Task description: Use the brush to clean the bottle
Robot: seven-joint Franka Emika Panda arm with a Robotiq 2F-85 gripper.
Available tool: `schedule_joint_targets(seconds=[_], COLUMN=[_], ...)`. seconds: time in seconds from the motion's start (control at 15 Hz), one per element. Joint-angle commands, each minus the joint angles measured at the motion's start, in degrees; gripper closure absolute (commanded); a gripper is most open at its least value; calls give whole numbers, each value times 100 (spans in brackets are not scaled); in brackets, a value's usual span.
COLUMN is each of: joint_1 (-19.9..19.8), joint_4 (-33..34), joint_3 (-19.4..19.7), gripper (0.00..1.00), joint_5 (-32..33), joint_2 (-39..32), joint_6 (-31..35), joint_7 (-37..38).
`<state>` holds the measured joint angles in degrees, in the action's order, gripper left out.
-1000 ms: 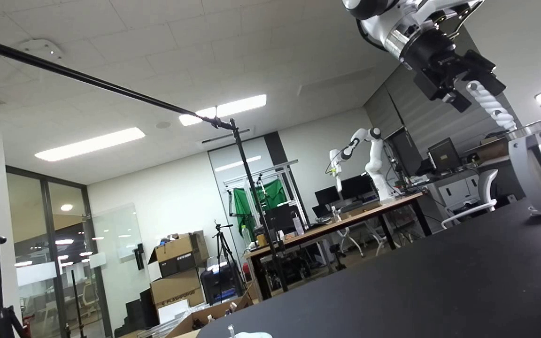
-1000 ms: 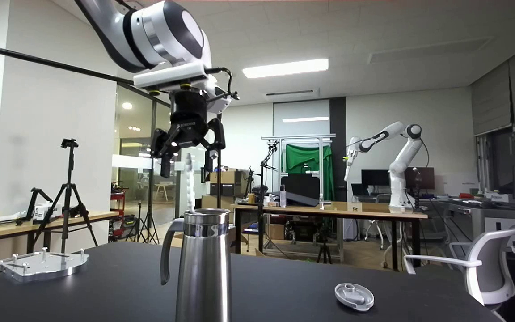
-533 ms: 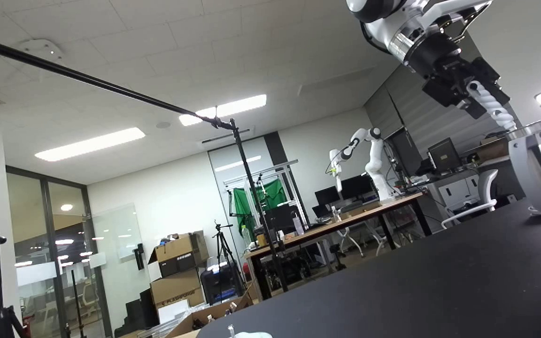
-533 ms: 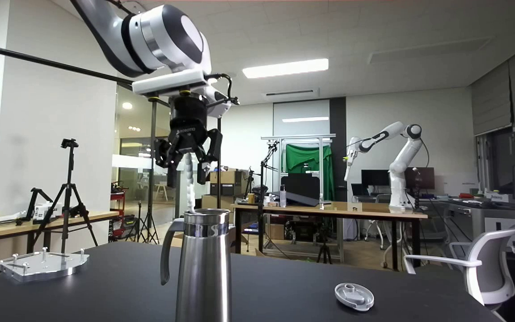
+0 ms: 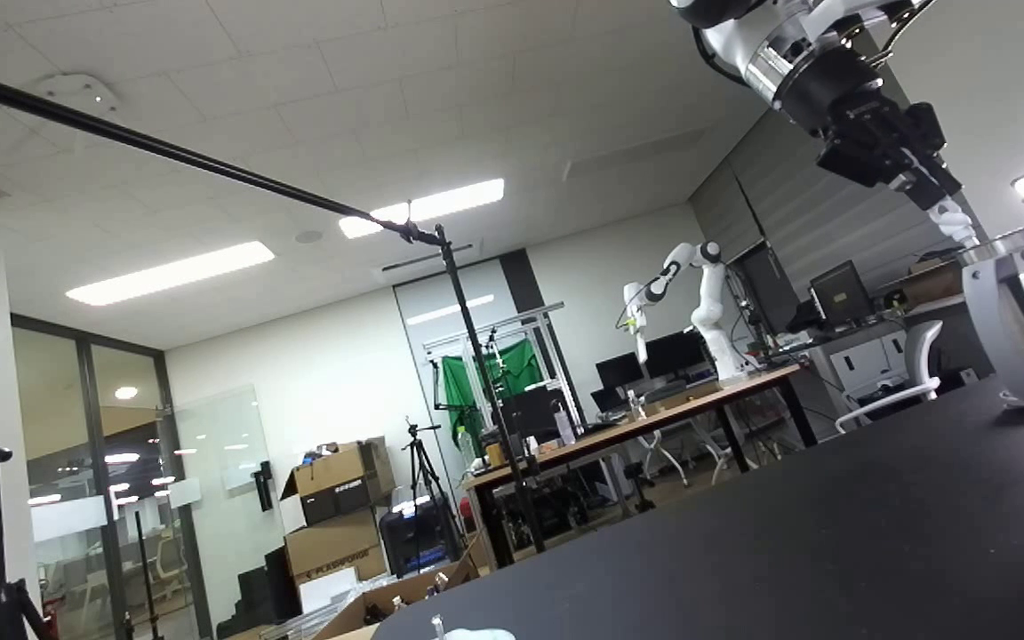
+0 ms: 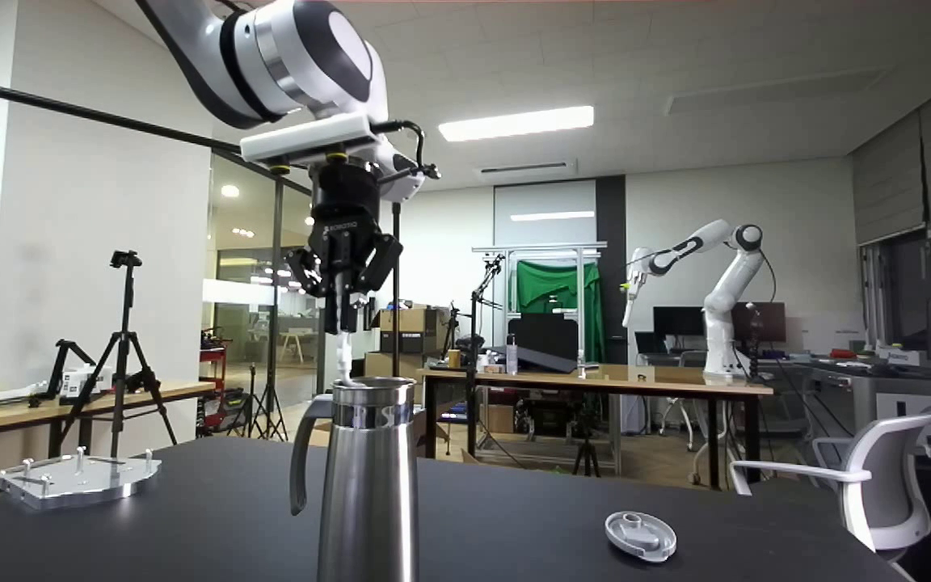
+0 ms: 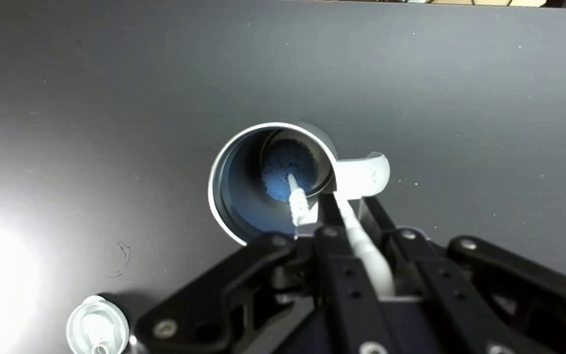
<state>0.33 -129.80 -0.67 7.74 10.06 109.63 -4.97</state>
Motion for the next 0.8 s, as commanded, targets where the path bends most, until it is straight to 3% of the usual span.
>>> schedule_joint_targets(seconds=[0.0, 0.73], joint_1=[-37, -84], joint_4=[-185, 459], joint_3=[87, 139], gripper=[96, 96], joint_5=[-205, -398], joint_2=[447, 1403], joint_6=[-60, -1082], joint_7=[97, 186])
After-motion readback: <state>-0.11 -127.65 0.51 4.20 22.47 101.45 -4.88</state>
